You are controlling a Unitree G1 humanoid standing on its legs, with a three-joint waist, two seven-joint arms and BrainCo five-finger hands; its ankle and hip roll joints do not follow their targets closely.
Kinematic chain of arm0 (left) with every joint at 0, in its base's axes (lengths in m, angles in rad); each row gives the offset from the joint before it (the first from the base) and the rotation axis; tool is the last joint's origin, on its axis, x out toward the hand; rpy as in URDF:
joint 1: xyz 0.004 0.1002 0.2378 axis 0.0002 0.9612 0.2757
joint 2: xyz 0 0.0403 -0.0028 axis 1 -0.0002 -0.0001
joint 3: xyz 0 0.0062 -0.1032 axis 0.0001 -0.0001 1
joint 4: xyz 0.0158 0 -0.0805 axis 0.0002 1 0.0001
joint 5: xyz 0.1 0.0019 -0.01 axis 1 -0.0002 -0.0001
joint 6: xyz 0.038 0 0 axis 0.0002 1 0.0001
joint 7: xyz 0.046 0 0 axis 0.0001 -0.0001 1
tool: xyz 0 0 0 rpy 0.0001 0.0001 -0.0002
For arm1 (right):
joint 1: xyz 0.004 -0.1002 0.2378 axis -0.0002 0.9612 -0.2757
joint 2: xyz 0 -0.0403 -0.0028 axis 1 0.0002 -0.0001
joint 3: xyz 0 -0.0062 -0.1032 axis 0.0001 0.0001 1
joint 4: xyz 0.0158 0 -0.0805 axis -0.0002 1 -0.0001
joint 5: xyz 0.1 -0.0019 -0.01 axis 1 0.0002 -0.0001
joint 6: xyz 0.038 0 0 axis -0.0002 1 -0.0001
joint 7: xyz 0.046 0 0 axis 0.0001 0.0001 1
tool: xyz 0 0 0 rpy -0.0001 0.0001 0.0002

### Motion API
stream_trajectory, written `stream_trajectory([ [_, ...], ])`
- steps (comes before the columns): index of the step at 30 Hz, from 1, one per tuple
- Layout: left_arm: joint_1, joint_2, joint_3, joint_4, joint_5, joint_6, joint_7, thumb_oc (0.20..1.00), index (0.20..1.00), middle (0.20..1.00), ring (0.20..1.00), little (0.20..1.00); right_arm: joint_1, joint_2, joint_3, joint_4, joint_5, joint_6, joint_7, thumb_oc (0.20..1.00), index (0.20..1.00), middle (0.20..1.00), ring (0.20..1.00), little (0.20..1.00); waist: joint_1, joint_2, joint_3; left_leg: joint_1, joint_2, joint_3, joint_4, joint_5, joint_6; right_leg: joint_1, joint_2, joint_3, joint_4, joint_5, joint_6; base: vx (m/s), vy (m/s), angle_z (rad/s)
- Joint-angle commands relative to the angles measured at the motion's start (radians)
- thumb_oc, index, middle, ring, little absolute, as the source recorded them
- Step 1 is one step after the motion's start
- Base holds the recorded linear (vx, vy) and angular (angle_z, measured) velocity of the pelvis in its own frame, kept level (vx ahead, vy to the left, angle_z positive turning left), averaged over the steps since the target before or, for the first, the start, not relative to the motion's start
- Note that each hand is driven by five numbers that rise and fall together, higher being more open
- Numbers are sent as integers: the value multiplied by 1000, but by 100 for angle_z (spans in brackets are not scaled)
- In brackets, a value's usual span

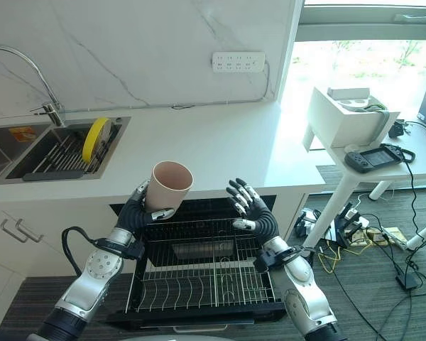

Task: Place the dishes in the dishwasher.

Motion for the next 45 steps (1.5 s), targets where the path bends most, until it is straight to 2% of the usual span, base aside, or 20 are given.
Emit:
stream_trajectory([
  [1, -147, 62, -20, -27, 84, -27, 95, 200, 200, 200, 200, 200, -97, 14, -4, -52, 60, -15, 4, 1000, 1000, 1000, 1000, 1000, 21, -40, 4, 67, 17, 9, 3, -99, -10, -40, -64, 17, 30, -13, 81, 0, 0, 0],
  [6, -178, 66, -39, -12, 139, -9, 194, 200, 200, 200, 200, 200, -139, 19, 38, -59, 109, 35, -25, 1000, 1000, 1000, 1000, 1000, 29, -41, -1, 67, 19, 7, 3, -97, -12, -36, -61, 18, 28, -13, 79, 0, 0, 0],
  [14, -201, 62, -61, -11, 165, 8, 233, 200, 200, 200, 200, 200, -159, 50, 78, -38, 239, 125, -40, 1000, 1000, 1000, 1000, 1000, 33, -41, -5, 68, 21, 10, 3, -94, -12, -33, -60, 15, 27, -14, 76, 0, 0, 0],
  [16, -205, 62, -72, -5, 191, 7, 251, 200, 200, 200, 200, 200, -157, 70, 94, -20, 343, 190, -14, 1000, 1000, 1000, 1000, 1000, 33, -41, -5, 70, 22, 11, 3, -93, -13, -29, -58, 14, 26, -15, 74, 0, 0, 0],
  [18, -215, 64, -84, 2, 198, 7, 261, 200, 200, 200, 200, 200, -162, 83, 111, -12, 392, 204, -12, 1000, 1000, 1000, 1000, 1000, 35, -41, -6, 70, 23, 11, 3, -91, -13, -27, -58, 14, 26, -15, 74, 0, 0, 0],
  [21, -240, 61, -113, 15, 226, 27, 279, 200, 200, 200, 200, 200, -185, 106, 136, 0, 418, 194, -43, 1000, 1000, 1000, 1000, 1000, 38, -42, -9, 70, 24, 5, 3, -91, -15, -24, -57, 15, 24, -16, 73, 31, -4, 2],
  [26, -280, 57, -148, 30, 266, 66, 322, 200, 200, 200, 200, 200, -246, 126, 170, 28, 377, 138, -143, 1000, 1000, 1000, 1000, 1000, 43, -43, -13, 74, 24, 1, 3, -93, -14, -20, -56, 17, 24, -19, 71, 5, -1, 1],
  [28, -287, 56, -153, 31, 264, 72, 324, 200, 200, 200, 200, 200, -255, 130, 174, 32, 365, 128, -154, 1000, 1000, 1000, 1000, 1000, 44, -43, -13, 74, 23, 0, 3, -93, -14, -19, -56, 17, 23, -19, 71, 0, 0, 0],
  [30, -307, 49, -173, 34, 280, 105, 334, 200, 200, 200, 200, 200, -299, 141, 194, 40, 285, 85, -220, 1000, 1000, 1000, 1000, 1000, 49, -41, -15, 75, 23, -2, 3, -95, -14, -16, -56, 17, 22, -20, 70, 0, 0, 0],
  [33, -321, 50, -182, 32, 296, 136, 334, 200, 200, 200, 200, 200, -331, 136, 201, 46, 194, 52, -270, 1000, 1000, 1000, 1000, 1000, 53, -40, -16, 76, 23, -2, 3, -95, -14, -15, -56, 17, 22, -22, 70, 0, 0, 0],
  [36, -344, 57, -205, 41, 318, 190, 335, 200, 200, 200, 200, 200, -375, 136, 214, 60, 133, 47, -368, 1000, 1000, 1000, 1000, 1000, 57, -36, -13, 76, 20, -7, 3, -96, -13, -14, -56, 19, 25, -26, 68, 0, 0, 0],
  [45, -405, 41, -269, 76, 321, 240, 343, 200, 200, 200, 200, 200, -466, 184, 247, 134, 58, 33, -513, 1000, 1000, 1000, 1000, 1000, 67, -34, -11, 77, 20, -16, 4, -96, -14, -9, -56, 19, 28, -32, 65, 5, 1, 1],
])
